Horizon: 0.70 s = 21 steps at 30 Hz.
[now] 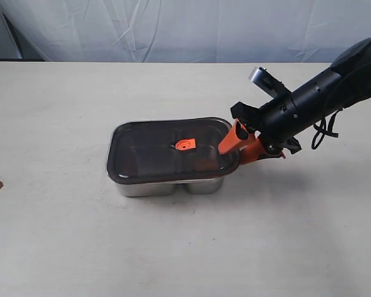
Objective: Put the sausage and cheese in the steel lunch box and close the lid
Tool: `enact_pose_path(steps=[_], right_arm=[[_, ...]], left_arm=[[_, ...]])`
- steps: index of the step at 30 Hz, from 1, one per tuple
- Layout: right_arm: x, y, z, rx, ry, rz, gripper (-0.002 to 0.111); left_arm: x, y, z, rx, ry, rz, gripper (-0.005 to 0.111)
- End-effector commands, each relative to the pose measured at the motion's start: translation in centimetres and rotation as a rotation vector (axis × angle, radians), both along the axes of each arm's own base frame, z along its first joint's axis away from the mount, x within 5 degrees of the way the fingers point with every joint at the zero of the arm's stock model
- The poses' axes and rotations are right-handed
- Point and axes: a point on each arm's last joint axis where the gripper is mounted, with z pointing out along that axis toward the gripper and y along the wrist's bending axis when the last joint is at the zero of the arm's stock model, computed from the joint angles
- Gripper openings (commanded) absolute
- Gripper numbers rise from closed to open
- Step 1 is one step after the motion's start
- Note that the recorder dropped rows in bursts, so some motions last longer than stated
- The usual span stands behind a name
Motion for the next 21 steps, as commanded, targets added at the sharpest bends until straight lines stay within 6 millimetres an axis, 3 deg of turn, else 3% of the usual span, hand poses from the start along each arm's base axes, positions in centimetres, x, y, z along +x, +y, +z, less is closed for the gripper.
enact_pose_path(steps=[1, 19, 21], right_arm=[[-0.41, -0.38, 0.26, -0.026, 0.006, 0.049, 0.053], [-1.09, -0.56, 1.11, -0.031, 0.036, 0.092, 0.052], [-1.1, -0.59, 1.08, -0.035, 0.037, 0.093, 0.047]], left_arm=[[-0.05, -0.02, -0.02, -0.019, 0.003, 0.001, 0.05], [-0.05, -0.02, -0.02, -0.019, 0.003, 0.001, 0.05], [-0.05, -0.02, -0.02, -0.019, 0.003, 0.001, 0.05]])
